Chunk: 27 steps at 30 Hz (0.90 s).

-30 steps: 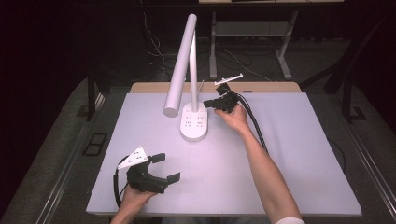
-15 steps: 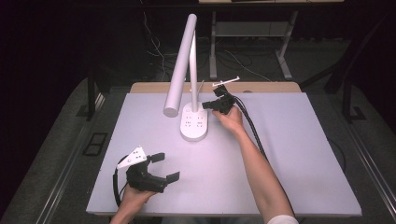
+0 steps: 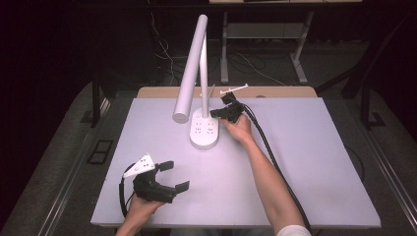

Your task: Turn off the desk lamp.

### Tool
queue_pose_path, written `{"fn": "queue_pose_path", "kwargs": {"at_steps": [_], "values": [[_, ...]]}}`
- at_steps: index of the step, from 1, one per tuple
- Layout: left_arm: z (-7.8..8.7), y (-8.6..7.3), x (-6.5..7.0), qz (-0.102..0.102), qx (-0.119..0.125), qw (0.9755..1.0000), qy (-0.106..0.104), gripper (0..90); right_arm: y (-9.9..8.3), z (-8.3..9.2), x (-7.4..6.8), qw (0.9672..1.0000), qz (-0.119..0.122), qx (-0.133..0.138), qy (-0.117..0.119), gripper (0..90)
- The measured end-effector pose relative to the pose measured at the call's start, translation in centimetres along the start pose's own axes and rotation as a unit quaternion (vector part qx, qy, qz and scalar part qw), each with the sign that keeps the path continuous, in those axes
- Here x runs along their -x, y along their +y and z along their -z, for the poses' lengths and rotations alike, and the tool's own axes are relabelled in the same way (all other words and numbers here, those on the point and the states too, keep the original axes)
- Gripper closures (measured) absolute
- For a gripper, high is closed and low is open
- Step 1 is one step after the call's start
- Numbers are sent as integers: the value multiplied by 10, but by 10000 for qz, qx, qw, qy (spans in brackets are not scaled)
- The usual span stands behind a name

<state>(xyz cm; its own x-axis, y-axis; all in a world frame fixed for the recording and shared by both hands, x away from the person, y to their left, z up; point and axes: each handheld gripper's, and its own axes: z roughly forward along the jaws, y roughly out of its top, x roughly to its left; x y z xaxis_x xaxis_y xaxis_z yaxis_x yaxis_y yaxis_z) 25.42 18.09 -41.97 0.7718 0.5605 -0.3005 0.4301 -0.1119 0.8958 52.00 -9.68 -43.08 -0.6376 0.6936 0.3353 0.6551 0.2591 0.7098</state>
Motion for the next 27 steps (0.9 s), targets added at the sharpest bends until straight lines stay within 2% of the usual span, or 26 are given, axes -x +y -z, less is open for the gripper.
{"fn": "queue_pose_path", "kwargs": {"at_steps": [3, 8, 13, 17, 27], "values": [[-1, 0, 0, -7, -4, 10000, -16, 0, 0, 0, -2, 9999, 126, -28, -103, 900], [-1, 0, 1, -8, -15, 10000, -34, 0, -1, 0, -2, 9999, 91, -56, -100, 900], [-2, 0, 0, -4, -35, 10000, -39, 0, 1, -1, -7, 9993, 228, -93, -298, 900], [-2, 0, 0, -24, -47, 10000, -49, 0, 1, 1, -7, 9996, 114, -71, -264, 900], [-2, 0, 1, -15, -35, 10000, -39, 0, 0, 0, -4, 9998, 88, -45, -144, 900]]}}
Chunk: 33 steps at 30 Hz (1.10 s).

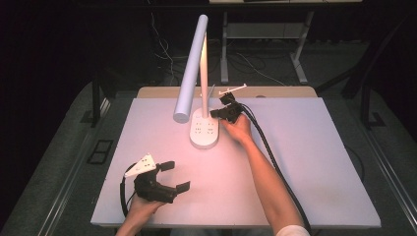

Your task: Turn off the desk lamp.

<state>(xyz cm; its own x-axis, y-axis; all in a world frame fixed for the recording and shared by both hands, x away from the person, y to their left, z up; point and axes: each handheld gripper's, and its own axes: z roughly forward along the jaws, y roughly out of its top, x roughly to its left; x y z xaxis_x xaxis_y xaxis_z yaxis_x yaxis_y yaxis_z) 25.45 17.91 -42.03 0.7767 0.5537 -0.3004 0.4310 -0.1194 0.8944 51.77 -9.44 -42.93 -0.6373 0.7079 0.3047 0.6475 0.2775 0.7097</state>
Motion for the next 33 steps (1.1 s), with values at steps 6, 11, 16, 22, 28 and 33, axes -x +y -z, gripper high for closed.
{"fn": "queue_pose_path", "kwargs": {"at_steps": [6, 11, 16, 22, 28, 33], "values": [[-1, 0, 1, -3, -10, 10000, -9, 0, -1, -1, -1, 10000, -44, 10, -39, 900], [1, 0, 1, 9, 16, 10000, 4, 0, 0, 0, -4, 9999, 58, -47, -149, 900], [0, 0, 0, -2, 5, 10000, 4, 0, 1, 0, -5, 9999, 68, -39, -149, 900], [1, 0, 1, 17, 17, 10000, 10, 0, 1, 0, -4, 9999, 47, -16, -123, 900], [1, 0, 1, 8, 44, 10000, 12, 0, -1, -1, -4, 9999, 56, -21, -147, 900], [2, 0, 1, 5, 43, 10000, 18, 0, -2, -1, -5, 9998, 63, 11, -173, 900]]}}
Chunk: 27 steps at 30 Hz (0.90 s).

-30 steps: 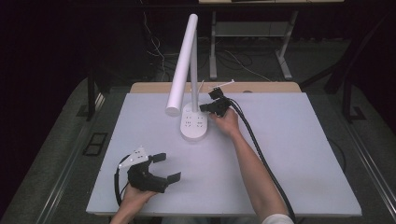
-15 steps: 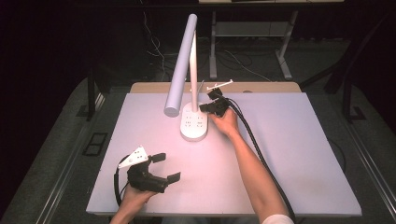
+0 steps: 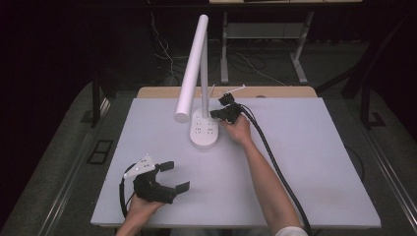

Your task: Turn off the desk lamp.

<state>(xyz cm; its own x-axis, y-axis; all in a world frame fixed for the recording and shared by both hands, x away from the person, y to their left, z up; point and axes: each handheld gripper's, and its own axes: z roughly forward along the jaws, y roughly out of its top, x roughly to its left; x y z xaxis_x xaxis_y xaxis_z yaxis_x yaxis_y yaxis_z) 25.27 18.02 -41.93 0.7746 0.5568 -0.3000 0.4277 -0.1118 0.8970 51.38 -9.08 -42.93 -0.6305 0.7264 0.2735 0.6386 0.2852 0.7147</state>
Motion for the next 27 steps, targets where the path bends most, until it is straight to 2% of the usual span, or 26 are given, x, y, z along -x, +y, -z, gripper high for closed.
{"fn": "queue_pose_path", "kwargs": {"at_steps": [3, 6, 7, 9, 16, 20, 21, 24, 27], "values": [[0, 0, 0, 9, -2, 10000, -2, 0, 0, 0, -1, 10000, 40, 2, -31, 900], [0, 0, -1, 10, -7, 10000, -5, 0, 0, 1, 1, 10000, -63, 57, 27, 900], [0, 0, -1, 11, -10, 10000, -2, 0, 0, 2, 1, 9999, -108, 60, -1, 900], [0, 0, -2, -2, -20, 10000, -2, 0, -1, 5, 1, 9999, -40, 67, -77, 900], [0, 0, -1, 0, -16, 10000, -1, 0, -4, 25, 7, 9992, -183, 348, 102, 899], [-1, 0, -1, 4, -25, 10000, -7, 0, -6, 37, 7, 9989, -85, 430, 152, 898], [-1, 0, 0, 7, -23, 10000, -2, 0, -6, 41, 7, 9988, -86, 447, 154, 806], [-2, 0, 0, -33, -56, 10000, -7, 0, -7, 50, 6, 9990, -60, 416, 145, 763], [-2, 0, 0, -37, -67, 10000, -6, 0, -9, 60, 6, 9990, 22, 443, 38, 666]]}}
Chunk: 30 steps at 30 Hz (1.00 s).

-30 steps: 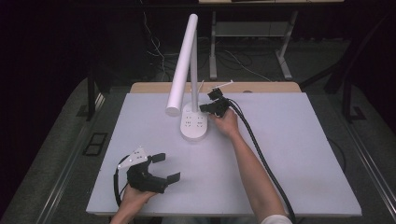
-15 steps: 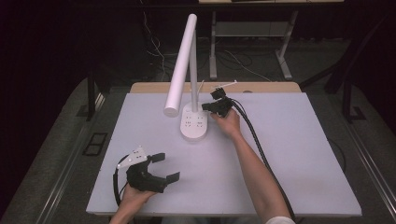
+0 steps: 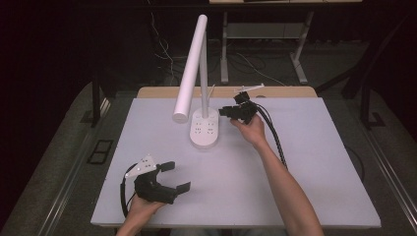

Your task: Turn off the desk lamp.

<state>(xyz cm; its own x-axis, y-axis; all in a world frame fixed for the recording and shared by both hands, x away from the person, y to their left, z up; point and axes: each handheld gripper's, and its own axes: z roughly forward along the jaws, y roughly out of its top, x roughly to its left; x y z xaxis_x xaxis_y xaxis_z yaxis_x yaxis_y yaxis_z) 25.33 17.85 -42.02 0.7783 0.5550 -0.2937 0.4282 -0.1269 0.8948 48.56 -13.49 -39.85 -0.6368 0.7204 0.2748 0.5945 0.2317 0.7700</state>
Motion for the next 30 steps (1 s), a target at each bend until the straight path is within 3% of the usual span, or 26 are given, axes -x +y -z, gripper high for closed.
{"fn": "queue_pose_path", "kwargs": {"at_steps": [3, 7, 10, 13, 15, 16, 19, 22, 30], "values": [[0, 0, 0, 10, 3, 10000, 9, 0, -2, 13, 0, 9999, 80, 39, -78, 587], [0, 0, 0, -3, 21, 10000, 2, 0, -5, 27, 2, 9999, 11, 57, -161, 503], [-1, 0, 1, -22, -3, 10000, -6, 0, -9, 45, 3, 9998, 7, 69, -198, 345], [-3, 0, 1, -42, -27, 10000, -12, 0, -12, 56, 2, 9999, -21, -22, -121, 123], [-3, 0, 2, -46, -28, 10000, -14, 0, -15, 63, -1, 9998, 80, -77, -151, 98], [-3, 0, 2, -52, -33, 10000, -14, 0, -17, 67, -3, 9998, 85, -80, -163, 26], [-2, 1, 1, -74, -34, 10000, 5, 0, -21, 75, -4, 9999, 89, -70, -39, 5], [-1, 1, 1, -66, -21, 10000, 12, 0, -28, 94, -6, 9999, 57, 44, 103, 5], [-4, 0, 3, -108, -70, 9999, -27, 0, -43, 125, -18, 9995, 119, 198, 222, 5]]}}
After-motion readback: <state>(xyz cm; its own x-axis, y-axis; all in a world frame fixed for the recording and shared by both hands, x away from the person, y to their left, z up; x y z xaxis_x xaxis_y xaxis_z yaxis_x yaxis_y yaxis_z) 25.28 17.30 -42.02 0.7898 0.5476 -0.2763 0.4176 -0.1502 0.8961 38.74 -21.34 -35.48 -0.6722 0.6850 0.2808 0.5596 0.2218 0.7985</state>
